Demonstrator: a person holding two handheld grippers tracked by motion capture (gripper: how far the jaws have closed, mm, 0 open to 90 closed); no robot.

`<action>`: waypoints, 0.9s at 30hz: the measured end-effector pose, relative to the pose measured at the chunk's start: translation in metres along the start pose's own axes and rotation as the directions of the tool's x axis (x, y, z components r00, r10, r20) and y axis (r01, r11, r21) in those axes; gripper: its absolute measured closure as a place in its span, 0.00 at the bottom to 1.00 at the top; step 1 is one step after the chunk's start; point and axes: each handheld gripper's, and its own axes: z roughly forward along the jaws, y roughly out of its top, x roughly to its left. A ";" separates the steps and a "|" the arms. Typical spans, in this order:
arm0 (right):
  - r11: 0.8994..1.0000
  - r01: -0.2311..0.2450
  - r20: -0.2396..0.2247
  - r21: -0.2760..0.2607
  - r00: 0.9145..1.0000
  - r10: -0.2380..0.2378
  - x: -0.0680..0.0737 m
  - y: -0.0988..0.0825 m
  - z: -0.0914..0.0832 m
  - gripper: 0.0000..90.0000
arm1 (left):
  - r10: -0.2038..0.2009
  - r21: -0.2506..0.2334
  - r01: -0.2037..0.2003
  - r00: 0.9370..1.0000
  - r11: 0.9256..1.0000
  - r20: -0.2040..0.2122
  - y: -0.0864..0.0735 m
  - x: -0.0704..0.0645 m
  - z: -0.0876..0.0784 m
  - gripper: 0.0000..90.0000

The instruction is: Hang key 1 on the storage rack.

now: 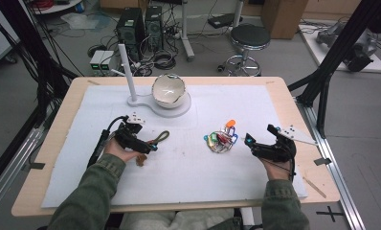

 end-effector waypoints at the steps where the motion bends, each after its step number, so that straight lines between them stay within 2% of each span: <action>1: 1.000 0.000 -0.001 0.000 1.000 0.000 0.000 0.000 0.000 0.01 | 0.004 0.009 -0.004 1.000 1.000 -0.001 0.000 0.000 0.001 0.04; 4: 1.000 -0.001 -0.002 -0.002 1.000 0.001 0.000 0.000 -0.001 0.01 | 0.014 0.024 -0.014 1.000 1.000 -0.013 -0.002 0.000 0.003 0.04; 11: 1.000 -0.005 -0.004 0.000 1.000 0.005 0.000 -0.001 -0.001 0.01 | 0.033 0.046 -0.032 0.999 0.998 -0.010 -0.003 -0.002 0.005 0.13; 15: 1.000 -0.002 -0.005 -0.001 1.000 0.002 0.000 0.000 -0.001 0.01 | 0.049 0.055 -0.048 0.999 0.997 -0.010 -0.003 -0.002 0.006 0.21; 18: 1.000 -0.004 -0.004 -0.001 1.000 0.004 0.000 -0.001 -0.001 0.01 | 0.043 0.056 -0.042 0.999 0.998 -0.024 -0.003 -0.003 0.007 0.27; 22: 1.000 -0.004 -0.005 0.000 1.000 0.004 -0.001 -0.001 -0.001 0.01 | 0.052 0.059 -0.051 0.999 0.997 -0.009 -0.004 -0.002 0.007 0.34; 25: 1.000 -0.004 -0.005 -0.001 1.000 0.004 -0.001 -0.001 -0.001 0.01 | 0.065 0.060 -0.065 0.998 0.996 -0.002 -0.004 -0.003 0.007 0.38; 27: 1.000 -0.003 -0.005 -0.002 1.000 0.003 -0.001 -0.001 -0.001 0.01 | 0.079 0.070 -0.078 0.997 0.994 -0.012 -0.004 -0.004 0.007 0.42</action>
